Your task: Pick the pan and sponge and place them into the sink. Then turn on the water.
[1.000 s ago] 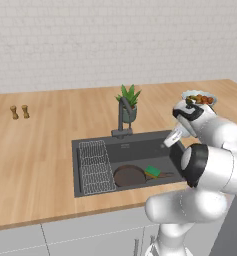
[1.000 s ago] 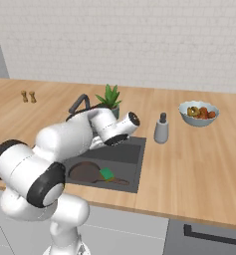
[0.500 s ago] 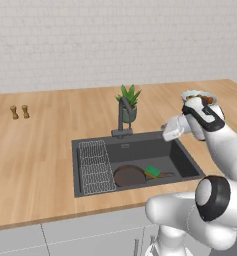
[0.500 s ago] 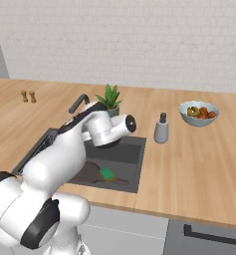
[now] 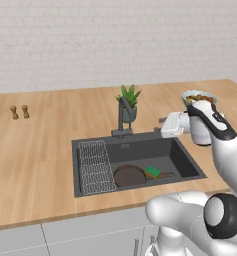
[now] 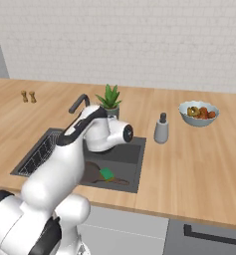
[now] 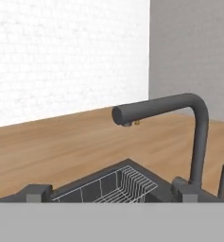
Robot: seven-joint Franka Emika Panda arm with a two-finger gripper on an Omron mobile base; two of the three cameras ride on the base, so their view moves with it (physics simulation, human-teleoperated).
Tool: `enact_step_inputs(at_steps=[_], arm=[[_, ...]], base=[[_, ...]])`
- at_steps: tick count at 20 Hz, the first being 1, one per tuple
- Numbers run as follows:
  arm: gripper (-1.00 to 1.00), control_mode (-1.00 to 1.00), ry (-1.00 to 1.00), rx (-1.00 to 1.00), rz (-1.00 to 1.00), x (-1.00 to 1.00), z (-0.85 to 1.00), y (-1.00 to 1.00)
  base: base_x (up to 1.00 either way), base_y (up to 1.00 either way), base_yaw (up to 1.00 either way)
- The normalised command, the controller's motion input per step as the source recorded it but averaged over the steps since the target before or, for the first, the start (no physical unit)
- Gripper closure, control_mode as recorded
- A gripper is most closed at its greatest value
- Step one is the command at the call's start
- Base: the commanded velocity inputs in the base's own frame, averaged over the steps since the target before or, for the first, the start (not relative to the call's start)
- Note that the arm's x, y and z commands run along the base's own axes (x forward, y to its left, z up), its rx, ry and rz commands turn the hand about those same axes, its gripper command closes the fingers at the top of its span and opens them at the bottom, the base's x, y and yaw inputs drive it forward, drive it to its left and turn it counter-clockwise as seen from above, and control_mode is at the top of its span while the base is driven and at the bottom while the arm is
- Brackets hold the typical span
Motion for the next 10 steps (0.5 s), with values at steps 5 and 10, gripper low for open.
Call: enact_step_inputs(at_steps=[5,10], arm=[[-1.0,-1.0,-0.09,0.24,0.0,0.35,-0.02,0.04],[-1.0,-1.0,-0.06,0.08,0.01,0.5,-0.04,0.02]], base=[[0.0,0.0,0.0],[0.0,0.0,0.0]])
